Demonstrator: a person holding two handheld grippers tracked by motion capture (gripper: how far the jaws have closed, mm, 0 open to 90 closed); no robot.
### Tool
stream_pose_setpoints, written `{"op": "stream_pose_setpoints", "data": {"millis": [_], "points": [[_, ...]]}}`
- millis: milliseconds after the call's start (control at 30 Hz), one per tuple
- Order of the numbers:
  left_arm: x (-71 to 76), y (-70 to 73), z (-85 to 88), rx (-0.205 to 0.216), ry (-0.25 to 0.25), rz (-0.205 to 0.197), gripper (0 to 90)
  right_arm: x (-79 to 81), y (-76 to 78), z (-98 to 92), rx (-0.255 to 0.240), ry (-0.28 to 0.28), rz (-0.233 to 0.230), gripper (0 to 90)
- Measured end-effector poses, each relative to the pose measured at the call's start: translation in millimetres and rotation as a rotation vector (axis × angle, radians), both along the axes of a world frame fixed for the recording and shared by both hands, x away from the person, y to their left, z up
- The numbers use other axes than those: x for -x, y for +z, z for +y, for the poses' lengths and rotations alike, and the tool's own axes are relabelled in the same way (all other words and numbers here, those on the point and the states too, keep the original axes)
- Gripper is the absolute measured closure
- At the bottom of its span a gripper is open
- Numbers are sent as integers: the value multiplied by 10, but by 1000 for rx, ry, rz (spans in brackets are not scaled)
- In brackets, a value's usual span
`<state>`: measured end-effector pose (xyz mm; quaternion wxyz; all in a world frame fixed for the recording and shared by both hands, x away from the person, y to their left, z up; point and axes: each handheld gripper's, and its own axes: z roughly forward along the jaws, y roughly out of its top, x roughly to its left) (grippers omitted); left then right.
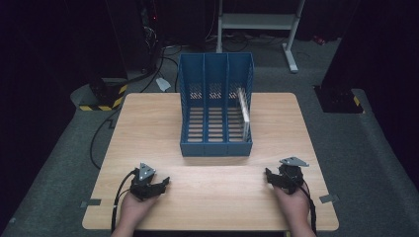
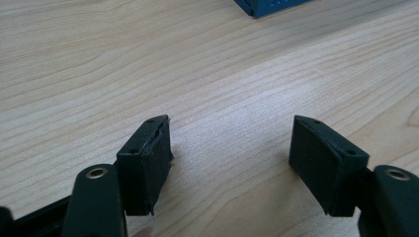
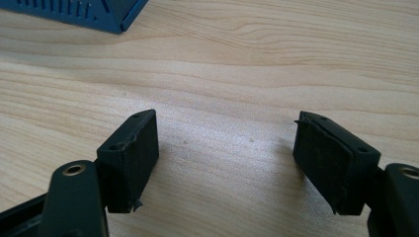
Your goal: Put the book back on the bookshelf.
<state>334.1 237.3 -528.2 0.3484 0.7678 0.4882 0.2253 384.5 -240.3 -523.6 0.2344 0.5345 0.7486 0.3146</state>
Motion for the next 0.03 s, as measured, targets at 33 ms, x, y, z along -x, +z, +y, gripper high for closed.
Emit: {"op": "stream_pose_setpoints", "data": {"millis": [33], "points": [[-1, 0, -1, -1, -1, 0, 321, 0, 0, 0, 0, 0, 0, 251]]}}
